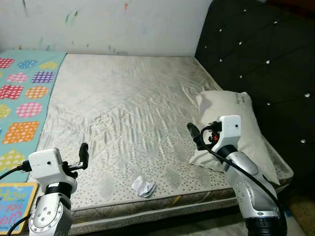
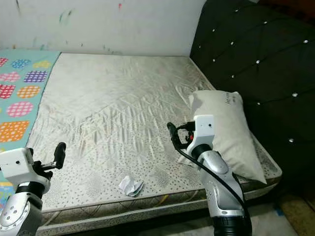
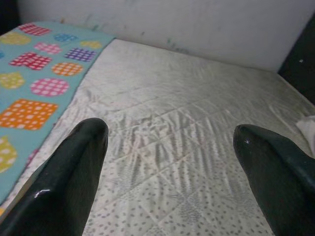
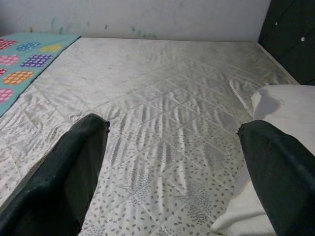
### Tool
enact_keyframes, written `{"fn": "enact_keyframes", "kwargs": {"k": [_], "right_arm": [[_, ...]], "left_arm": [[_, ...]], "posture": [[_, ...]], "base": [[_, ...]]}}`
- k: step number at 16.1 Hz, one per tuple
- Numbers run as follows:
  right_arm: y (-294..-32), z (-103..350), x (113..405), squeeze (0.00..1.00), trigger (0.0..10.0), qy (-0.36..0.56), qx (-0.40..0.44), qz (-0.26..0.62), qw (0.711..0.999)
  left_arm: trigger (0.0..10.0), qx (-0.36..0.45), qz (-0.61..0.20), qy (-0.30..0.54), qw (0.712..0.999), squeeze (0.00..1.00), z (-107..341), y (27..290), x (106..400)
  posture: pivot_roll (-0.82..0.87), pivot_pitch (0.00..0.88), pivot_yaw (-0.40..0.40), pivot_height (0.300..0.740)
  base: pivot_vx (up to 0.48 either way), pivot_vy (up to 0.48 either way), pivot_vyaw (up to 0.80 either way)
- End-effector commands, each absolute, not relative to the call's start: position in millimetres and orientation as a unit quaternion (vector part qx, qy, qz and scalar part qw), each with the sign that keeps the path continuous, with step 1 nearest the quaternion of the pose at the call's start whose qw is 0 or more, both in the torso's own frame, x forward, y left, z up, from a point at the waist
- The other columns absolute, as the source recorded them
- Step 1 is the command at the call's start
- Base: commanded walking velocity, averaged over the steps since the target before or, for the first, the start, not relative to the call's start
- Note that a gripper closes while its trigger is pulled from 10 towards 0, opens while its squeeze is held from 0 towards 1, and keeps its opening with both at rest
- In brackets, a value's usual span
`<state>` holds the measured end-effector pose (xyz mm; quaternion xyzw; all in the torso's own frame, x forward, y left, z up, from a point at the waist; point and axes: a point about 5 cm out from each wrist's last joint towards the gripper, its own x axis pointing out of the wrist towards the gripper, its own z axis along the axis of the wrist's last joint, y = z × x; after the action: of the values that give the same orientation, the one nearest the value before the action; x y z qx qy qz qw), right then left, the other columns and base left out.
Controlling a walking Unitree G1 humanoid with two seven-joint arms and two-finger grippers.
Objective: Clean up the room
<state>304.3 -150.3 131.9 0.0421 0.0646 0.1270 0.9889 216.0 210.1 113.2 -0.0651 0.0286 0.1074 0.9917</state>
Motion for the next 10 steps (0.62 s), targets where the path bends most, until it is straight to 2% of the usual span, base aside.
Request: {"fn": "enact_keyframes", "kwargs": {"k": [1,10], "right_arm": [[-151.1,138.4,306.4,0.0,10.0,0.054,0.038,0.128,0.99],[-149.5,141.0,309.9,0.0,10.0,0.048,0.033,0.13,0.99]], "left_arm": [[10.0,-0.066,0.109,0.027,0.992,0.0,115.5,209.4,215.4],[10.0,-0.071,0.109,0.027,0.991,0.0,113.9,207.2,221.2]], "posture": [[0.11,0.0,-0.111,0.74],[0.1,0.0,-0.115,0.74]], "base": [[0.0,0.311,0.0],[0.0,0.33,0.0]]}}
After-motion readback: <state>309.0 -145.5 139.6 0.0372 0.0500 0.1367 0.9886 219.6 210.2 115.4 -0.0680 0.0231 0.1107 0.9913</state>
